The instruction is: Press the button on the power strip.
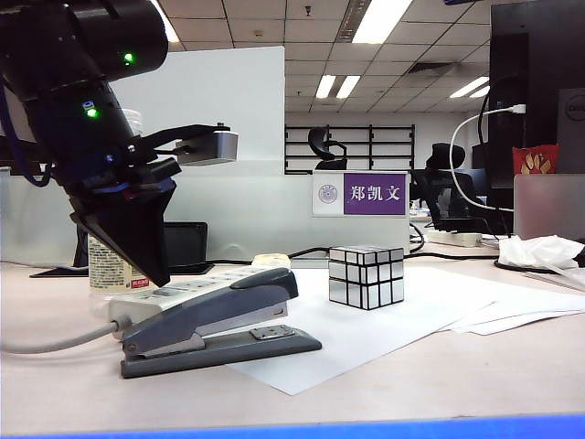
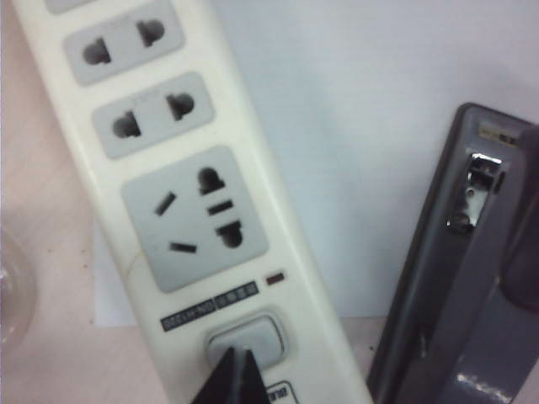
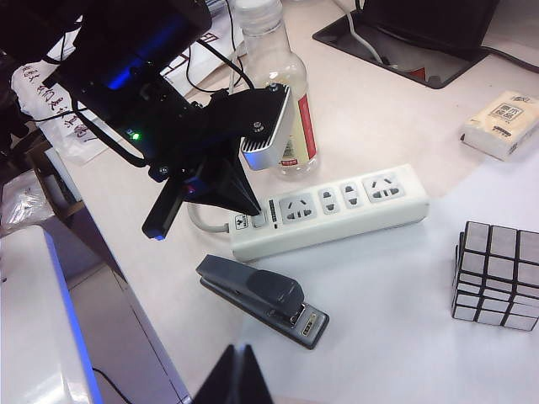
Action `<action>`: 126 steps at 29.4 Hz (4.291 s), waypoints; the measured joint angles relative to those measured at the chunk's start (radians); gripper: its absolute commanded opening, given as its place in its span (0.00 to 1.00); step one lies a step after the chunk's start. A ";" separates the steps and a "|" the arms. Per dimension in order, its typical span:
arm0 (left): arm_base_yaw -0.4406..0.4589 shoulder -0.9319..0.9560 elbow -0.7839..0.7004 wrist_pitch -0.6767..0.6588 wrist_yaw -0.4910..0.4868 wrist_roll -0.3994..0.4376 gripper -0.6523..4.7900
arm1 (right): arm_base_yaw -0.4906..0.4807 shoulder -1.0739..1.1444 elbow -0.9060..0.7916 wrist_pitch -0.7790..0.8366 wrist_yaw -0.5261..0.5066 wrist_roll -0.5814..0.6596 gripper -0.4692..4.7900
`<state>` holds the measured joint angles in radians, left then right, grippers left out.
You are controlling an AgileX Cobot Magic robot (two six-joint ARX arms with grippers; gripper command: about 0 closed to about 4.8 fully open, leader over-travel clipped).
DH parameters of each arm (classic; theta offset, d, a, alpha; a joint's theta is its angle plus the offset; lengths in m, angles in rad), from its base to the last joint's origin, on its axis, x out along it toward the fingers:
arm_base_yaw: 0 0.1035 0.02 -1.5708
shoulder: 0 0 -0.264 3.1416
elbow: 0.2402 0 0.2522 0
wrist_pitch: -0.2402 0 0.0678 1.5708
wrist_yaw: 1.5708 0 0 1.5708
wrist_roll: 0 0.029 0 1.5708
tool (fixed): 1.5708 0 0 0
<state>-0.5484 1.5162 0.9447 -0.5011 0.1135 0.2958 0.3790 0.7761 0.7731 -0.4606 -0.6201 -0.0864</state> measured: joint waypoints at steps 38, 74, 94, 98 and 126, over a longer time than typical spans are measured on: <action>0.006 0.059 0.015 0.041 0.054 -0.016 0.11 | 0.000 0.000 0.000 0.016 0.000 0.000 0.09; 0.001 -0.213 0.000 0.051 0.005 -0.104 0.11 | -0.010 -0.004 0.000 0.014 -0.003 0.007 0.09; 0.001 -0.788 -0.006 -0.120 -0.311 -0.206 0.11 | -0.220 -0.244 0.000 -0.058 0.032 0.007 0.09; 0.001 -0.864 -0.010 -0.200 -0.329 -0.223 0.11 | -0.229 -0.315 0.000 -0.093 0.106 0.007 0.09; 0.000 -1.378 -0.334 -0.284 -0.679 -0.286 0.11 | -0.227 -0.771 -0.352 0.003 0.229 0.302 0.09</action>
<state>-0.5484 0.1383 0.6109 -0.7853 -0.5652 0.0097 0.1520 0.0048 0.4210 -0.4576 -0.3916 0.2157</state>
